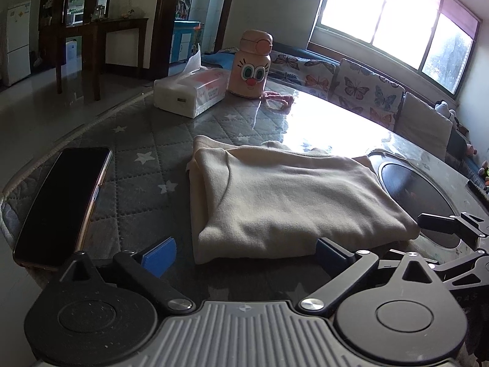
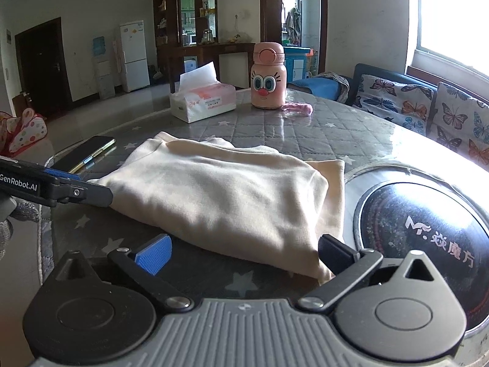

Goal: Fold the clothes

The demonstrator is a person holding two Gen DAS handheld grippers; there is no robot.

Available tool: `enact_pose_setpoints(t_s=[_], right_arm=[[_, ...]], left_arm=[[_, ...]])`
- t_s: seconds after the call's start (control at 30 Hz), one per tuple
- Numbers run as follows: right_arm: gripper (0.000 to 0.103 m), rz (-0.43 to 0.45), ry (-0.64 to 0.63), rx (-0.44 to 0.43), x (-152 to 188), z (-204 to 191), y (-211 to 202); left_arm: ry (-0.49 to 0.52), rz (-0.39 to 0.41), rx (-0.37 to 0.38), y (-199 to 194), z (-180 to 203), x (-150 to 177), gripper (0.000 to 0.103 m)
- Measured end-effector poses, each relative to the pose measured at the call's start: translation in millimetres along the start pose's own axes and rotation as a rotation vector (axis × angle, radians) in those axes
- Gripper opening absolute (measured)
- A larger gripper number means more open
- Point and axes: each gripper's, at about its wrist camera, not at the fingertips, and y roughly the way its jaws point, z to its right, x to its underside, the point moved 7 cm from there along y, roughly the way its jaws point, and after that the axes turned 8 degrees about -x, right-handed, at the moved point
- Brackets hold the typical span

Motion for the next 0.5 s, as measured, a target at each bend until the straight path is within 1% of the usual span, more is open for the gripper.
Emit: enact_pose_setpoints(t_s=[0.07, 0.5], right_arm=[[0.103, 0.002, 0.002, 0.0, 0.8, -0.6, -1.4], [0.103, 0.009, 0.028, -0.013, 9.7, -5.7, -9.6]], left_arm=[[-0.001, 0.0, -0.006, -0.8, 0.0, 1.2, 0.103], [0.019, -0.004, -0.04, -7.8, 6.3, 9.9, 0.103]])
